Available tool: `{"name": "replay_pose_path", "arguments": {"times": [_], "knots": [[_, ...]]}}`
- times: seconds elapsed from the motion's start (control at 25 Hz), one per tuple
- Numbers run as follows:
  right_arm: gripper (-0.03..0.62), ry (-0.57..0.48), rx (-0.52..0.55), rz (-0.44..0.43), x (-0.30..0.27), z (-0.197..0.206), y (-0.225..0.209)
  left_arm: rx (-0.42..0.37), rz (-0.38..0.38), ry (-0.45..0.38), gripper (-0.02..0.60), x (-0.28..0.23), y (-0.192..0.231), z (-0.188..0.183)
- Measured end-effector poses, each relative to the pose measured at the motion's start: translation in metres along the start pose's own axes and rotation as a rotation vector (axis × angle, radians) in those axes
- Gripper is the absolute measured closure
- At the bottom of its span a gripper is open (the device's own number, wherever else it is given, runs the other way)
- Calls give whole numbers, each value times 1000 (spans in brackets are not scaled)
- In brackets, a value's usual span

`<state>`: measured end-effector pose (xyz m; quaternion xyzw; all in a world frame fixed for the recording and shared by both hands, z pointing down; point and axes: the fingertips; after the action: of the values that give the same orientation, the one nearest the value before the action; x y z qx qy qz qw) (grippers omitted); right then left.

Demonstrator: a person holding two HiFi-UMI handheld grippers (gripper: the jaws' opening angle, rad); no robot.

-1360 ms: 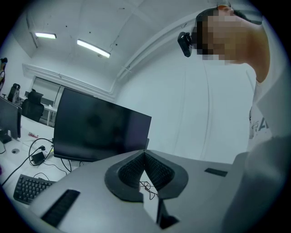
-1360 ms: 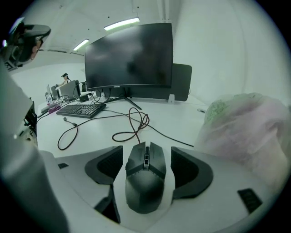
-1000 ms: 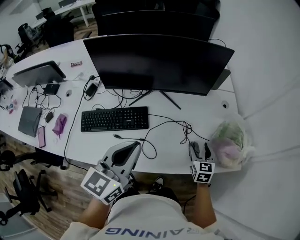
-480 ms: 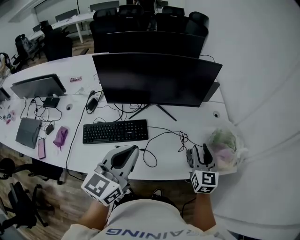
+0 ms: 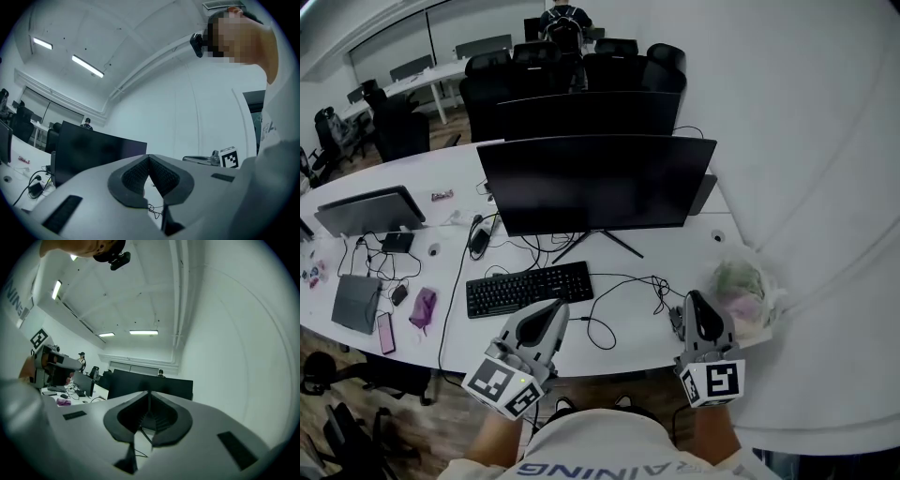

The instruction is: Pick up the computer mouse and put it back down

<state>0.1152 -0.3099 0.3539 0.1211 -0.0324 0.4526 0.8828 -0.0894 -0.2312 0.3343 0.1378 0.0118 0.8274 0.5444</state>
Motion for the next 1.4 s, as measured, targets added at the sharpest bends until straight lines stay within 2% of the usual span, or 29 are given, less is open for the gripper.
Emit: {"name": "replay_pose_path", "arguments": {"times": [0.4, 0.68, 0.96, 1.4], "knots": [[573, -57, -10, -9, 11, -46, 10, -7, 43, -24, 577, 4, -1, -9], [574, -40, 13, -11, 13, -45, 15, -6, 50, -31, 577, 7, 0, -9], [574, -1, -4, -76, 10, -35, 22, -5, 50, -31, 577, 6, -3, -9], [574, -44, 0, -16, 16, -41, 3, 0, 46, -25, 577, 2, -9, -4]]}}
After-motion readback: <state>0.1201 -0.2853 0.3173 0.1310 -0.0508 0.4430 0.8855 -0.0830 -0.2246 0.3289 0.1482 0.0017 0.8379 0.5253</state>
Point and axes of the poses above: the fingertips, and each gripper's own axes: x backward along the fingers, y to its left, z out of its underside, and after that the axes turned 8 degrees about -y, right-handed
